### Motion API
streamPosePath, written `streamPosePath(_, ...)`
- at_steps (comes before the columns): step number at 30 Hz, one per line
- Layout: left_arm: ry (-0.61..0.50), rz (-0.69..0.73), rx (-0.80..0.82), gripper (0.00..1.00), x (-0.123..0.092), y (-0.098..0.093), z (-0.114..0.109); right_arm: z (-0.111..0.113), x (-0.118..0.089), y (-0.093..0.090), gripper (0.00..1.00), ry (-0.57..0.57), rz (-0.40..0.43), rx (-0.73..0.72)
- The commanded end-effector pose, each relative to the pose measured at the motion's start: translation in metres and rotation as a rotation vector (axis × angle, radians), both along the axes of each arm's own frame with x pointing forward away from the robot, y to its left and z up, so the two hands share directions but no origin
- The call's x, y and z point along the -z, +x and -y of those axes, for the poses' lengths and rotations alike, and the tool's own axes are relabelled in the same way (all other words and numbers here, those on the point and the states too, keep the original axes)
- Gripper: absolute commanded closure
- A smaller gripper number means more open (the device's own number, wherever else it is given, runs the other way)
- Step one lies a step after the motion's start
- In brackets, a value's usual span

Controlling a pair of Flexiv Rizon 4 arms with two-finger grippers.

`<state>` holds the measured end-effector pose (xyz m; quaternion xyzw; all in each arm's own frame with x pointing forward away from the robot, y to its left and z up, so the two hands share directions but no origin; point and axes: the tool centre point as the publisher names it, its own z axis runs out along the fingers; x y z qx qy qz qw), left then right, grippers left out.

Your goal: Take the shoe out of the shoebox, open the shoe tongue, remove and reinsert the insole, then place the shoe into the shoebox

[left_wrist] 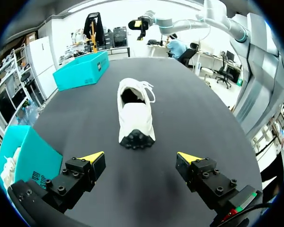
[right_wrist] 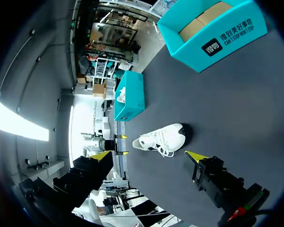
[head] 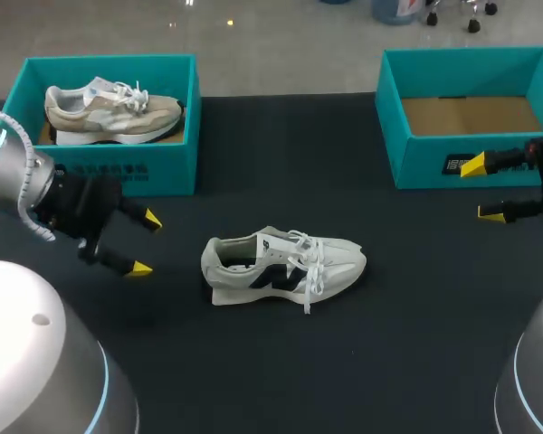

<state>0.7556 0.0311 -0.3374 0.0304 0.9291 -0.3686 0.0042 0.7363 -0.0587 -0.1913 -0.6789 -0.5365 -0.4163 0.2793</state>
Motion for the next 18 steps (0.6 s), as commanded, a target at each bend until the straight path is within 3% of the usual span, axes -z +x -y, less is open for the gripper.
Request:
streamPosePath(1, 0.103, -0.005, 0.011, 0.00, -0.0007, 0.0008, 0.0037, -0.0006, -0.0003, -0.0008, 0.00, -0.004, -0.002, 0.002)
streamPosePath(18, 0.076, -0.009, 0.007, 0.00, 0.0002, 0.0019, 0.0036, -0.0006, -0.0003, -0.0008, 0.00, -0.004, -0.002, 0.002)
